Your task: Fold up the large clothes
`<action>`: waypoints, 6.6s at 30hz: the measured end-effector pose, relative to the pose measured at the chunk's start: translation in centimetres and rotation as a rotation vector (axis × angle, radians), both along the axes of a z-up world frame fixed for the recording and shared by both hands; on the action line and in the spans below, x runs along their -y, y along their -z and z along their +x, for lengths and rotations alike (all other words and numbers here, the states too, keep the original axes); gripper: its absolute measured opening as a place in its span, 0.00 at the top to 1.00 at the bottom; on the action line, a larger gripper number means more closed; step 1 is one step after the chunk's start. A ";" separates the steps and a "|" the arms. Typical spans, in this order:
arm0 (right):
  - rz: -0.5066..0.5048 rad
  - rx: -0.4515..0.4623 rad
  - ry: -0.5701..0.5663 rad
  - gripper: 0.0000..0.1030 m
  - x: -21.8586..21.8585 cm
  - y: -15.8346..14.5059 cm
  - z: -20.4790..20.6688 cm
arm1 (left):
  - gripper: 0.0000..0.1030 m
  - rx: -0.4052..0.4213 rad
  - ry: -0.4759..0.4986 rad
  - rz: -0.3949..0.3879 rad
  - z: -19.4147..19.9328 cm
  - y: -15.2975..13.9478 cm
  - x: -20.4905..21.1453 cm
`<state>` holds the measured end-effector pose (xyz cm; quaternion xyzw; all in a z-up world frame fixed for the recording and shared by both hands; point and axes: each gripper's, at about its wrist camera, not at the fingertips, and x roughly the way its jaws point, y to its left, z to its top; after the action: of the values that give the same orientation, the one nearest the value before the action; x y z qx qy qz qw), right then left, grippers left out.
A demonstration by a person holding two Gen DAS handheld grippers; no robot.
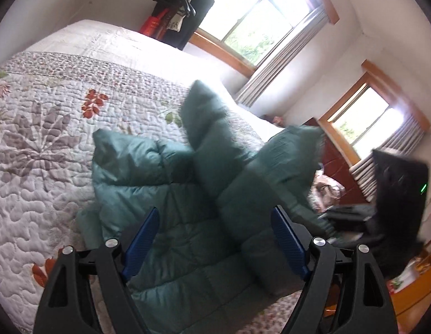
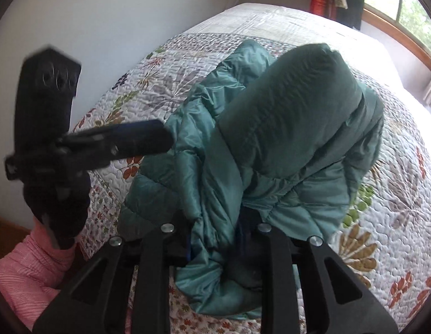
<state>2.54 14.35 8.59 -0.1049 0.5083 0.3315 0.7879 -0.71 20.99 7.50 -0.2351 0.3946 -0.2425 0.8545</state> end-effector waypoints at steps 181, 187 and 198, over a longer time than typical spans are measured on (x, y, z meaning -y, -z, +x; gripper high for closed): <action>0.498 -0.297 0.310 0.50 28.5 10.4 1.8 | 0.48 -0.177 0.259 -0.168 3.6 11.2 8.1; 0.586 -0.348 0.327 0.36 30.8 14.3 1.5 | 0.40 -0.141 0.256 -0.087 2.9 11.6 8.6; 0.356 0.022 0.443 0.28 34.0 6.8 -2.4 | 0.23 0.025 0.054 0.117 -0.1 3.8 7.7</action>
<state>0.10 -19.68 1.83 0.1450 0.4440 0.2342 0.8526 -0.85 13.28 3.73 -0.1709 0.4037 -0.2451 0.8647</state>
